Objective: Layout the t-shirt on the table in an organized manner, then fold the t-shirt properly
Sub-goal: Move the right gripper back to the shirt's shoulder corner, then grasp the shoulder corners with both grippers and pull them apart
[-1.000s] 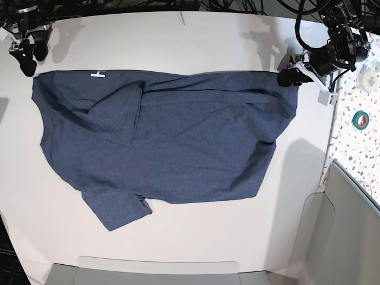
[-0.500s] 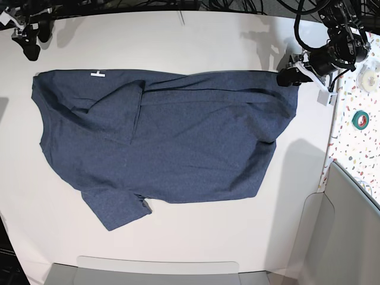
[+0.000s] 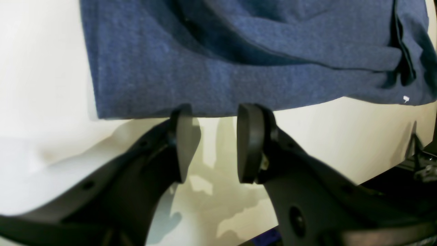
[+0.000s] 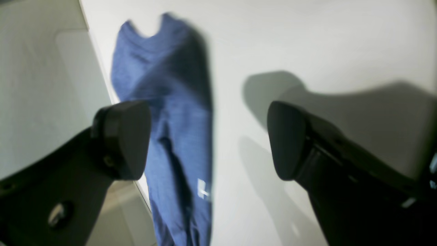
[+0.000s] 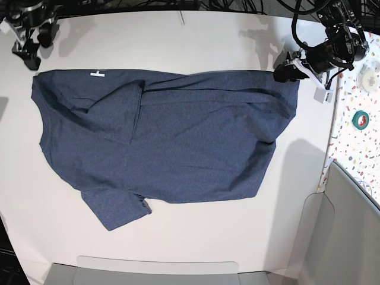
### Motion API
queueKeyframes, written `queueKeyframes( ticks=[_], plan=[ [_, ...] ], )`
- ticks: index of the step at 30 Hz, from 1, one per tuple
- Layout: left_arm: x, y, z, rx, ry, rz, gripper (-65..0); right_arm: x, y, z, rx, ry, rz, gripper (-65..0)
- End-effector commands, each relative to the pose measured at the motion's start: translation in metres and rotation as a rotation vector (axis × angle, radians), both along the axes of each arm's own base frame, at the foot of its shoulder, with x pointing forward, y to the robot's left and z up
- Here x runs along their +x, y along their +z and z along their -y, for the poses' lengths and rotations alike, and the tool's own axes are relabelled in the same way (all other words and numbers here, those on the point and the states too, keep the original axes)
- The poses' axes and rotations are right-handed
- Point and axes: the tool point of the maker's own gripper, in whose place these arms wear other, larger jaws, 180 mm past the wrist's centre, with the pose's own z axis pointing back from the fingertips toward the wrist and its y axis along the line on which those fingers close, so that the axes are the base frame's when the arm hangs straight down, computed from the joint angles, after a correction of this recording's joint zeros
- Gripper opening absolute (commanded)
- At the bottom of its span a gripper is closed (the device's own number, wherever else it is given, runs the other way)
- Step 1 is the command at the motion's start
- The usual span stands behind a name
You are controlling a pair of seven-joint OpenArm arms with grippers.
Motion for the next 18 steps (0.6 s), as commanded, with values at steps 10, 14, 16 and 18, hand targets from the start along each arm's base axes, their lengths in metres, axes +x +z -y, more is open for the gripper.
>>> queueKeyframes(
  ticks=[10,14,16,18],
  plan=[
    [0.000,0.006,-0.002,0.000,-0.002,0.019,-44.8,0.026,-0.018,0.007,0.043,-0.051,-0.037,-12.1],
    [0.000,0.005,-0.002,0.000,0.001,0.019,-44.8,0.033,-0.035,0.005,0.071,-0.057,-0.080,-12.1],
    [0.000,0.005,-0.002,0.000,0.001,0.019,-44.8,0.036,-0.040,0.004,0.073,-0.057,-0.098,-12.1],
    [-0.001,0.005,0.000,-0.008,0.003,0.017,-44.8,0.039,-0.042,0.005,0.069,-0.060,-0.117,-12.1]
  ],
)
